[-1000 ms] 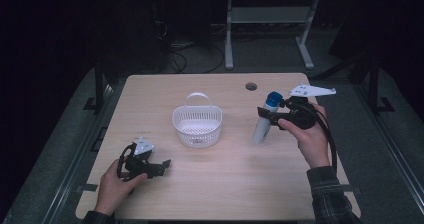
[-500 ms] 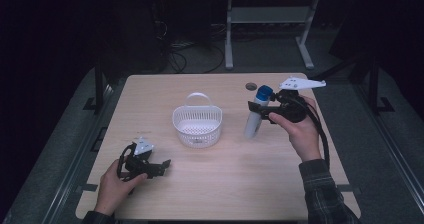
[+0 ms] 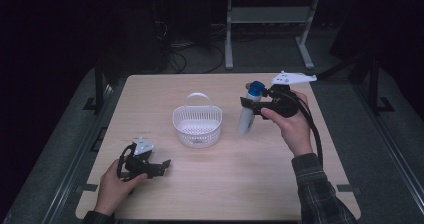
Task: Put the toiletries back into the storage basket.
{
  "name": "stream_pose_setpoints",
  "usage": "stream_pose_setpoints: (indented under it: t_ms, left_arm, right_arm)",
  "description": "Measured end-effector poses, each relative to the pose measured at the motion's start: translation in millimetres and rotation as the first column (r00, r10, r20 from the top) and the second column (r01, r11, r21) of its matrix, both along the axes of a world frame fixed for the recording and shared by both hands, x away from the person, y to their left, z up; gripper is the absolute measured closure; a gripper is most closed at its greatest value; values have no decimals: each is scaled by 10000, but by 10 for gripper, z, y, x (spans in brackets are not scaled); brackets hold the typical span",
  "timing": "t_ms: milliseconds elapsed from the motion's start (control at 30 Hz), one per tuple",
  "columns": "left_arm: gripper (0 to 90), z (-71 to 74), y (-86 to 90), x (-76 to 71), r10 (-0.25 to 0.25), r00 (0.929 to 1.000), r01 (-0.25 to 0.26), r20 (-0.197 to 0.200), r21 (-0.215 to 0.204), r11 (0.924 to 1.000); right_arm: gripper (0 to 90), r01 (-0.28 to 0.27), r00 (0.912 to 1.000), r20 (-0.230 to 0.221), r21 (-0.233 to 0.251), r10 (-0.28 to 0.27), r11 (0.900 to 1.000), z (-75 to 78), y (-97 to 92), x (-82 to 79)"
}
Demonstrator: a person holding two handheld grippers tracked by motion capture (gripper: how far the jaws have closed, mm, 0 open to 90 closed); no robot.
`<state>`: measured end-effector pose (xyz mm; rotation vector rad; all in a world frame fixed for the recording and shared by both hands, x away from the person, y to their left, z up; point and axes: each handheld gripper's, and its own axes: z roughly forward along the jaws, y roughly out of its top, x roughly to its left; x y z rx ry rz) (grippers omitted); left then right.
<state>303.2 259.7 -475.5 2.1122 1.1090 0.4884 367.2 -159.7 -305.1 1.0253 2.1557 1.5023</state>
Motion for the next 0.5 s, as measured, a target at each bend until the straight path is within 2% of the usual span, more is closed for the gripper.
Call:
stream_pose_setpoints:
  t_ms: [500]
  left_arm:
    - [127,1,0,0,-5,10000,5,-10,6,10000]
  right_arm:
    - [347,-280,9995,116,-90,281,9996,64,228,109]
